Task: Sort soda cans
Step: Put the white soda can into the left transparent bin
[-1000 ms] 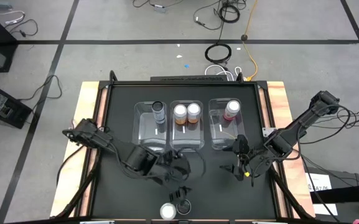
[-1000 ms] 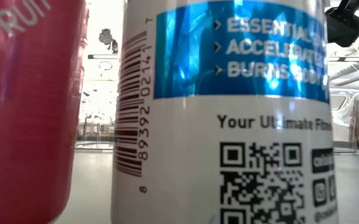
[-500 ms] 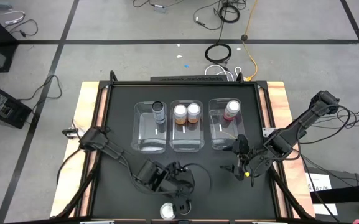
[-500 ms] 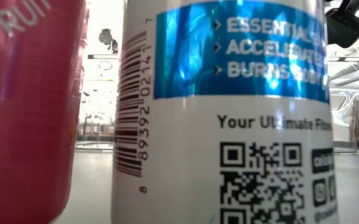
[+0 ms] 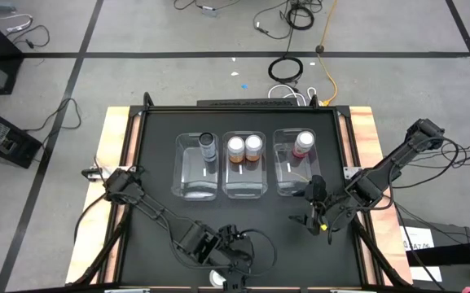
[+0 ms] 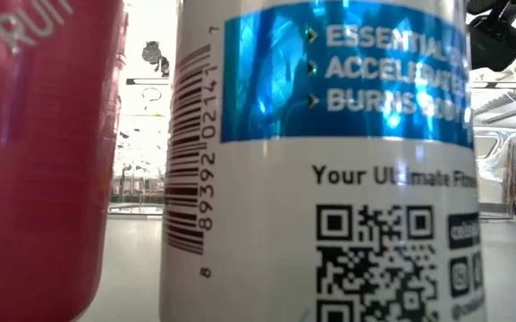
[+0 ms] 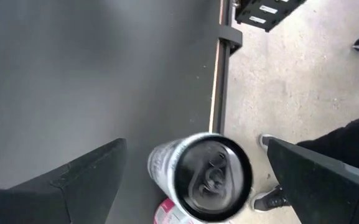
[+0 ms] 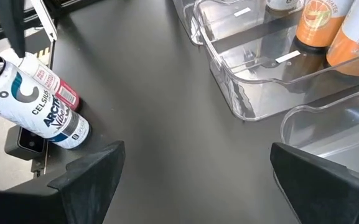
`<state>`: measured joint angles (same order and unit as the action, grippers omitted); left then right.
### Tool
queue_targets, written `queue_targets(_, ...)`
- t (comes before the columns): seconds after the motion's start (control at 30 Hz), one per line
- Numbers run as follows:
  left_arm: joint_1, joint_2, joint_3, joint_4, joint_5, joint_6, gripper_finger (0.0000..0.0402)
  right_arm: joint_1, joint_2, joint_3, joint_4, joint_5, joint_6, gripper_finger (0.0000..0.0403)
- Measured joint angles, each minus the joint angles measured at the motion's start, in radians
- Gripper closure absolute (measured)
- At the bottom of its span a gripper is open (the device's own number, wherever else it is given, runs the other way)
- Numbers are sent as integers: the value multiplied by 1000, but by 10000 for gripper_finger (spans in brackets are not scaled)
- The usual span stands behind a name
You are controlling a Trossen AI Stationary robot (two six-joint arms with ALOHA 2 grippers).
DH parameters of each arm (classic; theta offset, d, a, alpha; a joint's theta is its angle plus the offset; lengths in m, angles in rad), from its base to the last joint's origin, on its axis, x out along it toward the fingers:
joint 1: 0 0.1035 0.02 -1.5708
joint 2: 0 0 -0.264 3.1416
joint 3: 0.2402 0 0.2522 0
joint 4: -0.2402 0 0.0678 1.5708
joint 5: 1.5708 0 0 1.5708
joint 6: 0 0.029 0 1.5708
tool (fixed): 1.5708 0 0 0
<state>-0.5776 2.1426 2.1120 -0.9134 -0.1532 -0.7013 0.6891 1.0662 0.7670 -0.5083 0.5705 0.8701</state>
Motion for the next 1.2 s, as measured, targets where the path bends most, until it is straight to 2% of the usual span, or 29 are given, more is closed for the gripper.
queue_targets(0.53,-34,-1,-8,-52,-31,9,6,0,0,0,-40,0,0,9)
queue_targets(1.2,-74,30,-9,-30,-52,8,6,0,0,0,-44,0,0,9)
